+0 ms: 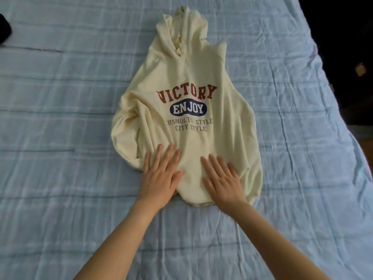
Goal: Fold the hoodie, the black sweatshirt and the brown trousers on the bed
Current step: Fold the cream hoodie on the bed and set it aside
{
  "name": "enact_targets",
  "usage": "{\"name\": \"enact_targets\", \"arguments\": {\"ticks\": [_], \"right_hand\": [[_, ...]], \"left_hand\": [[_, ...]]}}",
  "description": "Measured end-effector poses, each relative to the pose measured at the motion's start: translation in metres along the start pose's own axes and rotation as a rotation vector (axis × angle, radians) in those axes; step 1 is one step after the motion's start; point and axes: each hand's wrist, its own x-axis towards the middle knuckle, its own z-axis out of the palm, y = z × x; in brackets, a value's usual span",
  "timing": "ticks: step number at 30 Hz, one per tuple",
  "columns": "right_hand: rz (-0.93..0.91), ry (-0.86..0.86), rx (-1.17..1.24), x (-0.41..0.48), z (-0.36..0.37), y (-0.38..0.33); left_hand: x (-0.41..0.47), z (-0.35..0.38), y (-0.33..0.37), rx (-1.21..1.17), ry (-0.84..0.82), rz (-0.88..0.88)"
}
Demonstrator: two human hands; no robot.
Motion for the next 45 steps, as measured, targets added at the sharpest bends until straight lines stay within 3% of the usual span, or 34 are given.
{"name": "enact_targets", "arguments": {"ticks": [4,9,11,14,15,18,21,25,29,33,35,37,41,45], "right_hand": [[-0.004,0.065,0.052,0.005,-0.004,-0.001],[0.221,0.286,0.052,-0.047,-0.01,0.005],[0.313,0.256,0.133,-0.06,-0.007,0.01],[0.277,0.275,0.221,-0.059,-0.007,0.017],[0.27,0.286,0.235,-0.056,-0.007,0.018],[0.334,0.246,0.263,-0.043,-0.008,0.022],[0.355,0.168,0.334,-0.034,-0.015,0.029],[0.294,0.234,0.525,-0.035,-0.034,0.036],[0.233,0.374,0.571,-0.051,-0.057,0.049],[0.213,0.333,0.56,-0.056,-0.056,0.049],[0.214,0.32,0.551,-0.052,-0.046,0.046],[0.209,0.314,0.512,-0.048,-0.036,0.048],[0.211,0.271,0.271,-0.044,-0.02,0.05],[0.178,0.316,0.435,-0.045,-0.036,0.047]], "left_hand": [[0.003,-0.011,0.004,-0.126,0.089,-0.012],[-0.064,-0.018,0.04,-0.456,0.464,-0.3],[-0.079,-0.017,0.057,-0.611,0.471,-0.417],[-0.074,-0.015,0.067,-0.969,0.407,-0.553],[-0.068,-0.015,0.069,-0.99,0.425,-0.554],[-0.054,-0.009,0.067,-0.901,0.497,-0.558],[-0.048,-0.01,0.062,-0.979,0.444,-0.612],[-0.055,-0.02,0.053,-1.02,0.466,-0.591],[-0.077,-0.037,0.005,-0.791,0.568,-0.653],[-0.079,-0.042,0.007,-0.449,0.424,-0.693],[-0.078,-0.036,0.03,-0.38,0.437,-0.634],[-0.075,-0.028,0.042,-0.424,0.479,-0.578],[-0.055,-0.021,0.03,-0.72,0.513,-0.698],[-0.042,-0.033,0.027,-0.793,0.436,-0.678]]}}
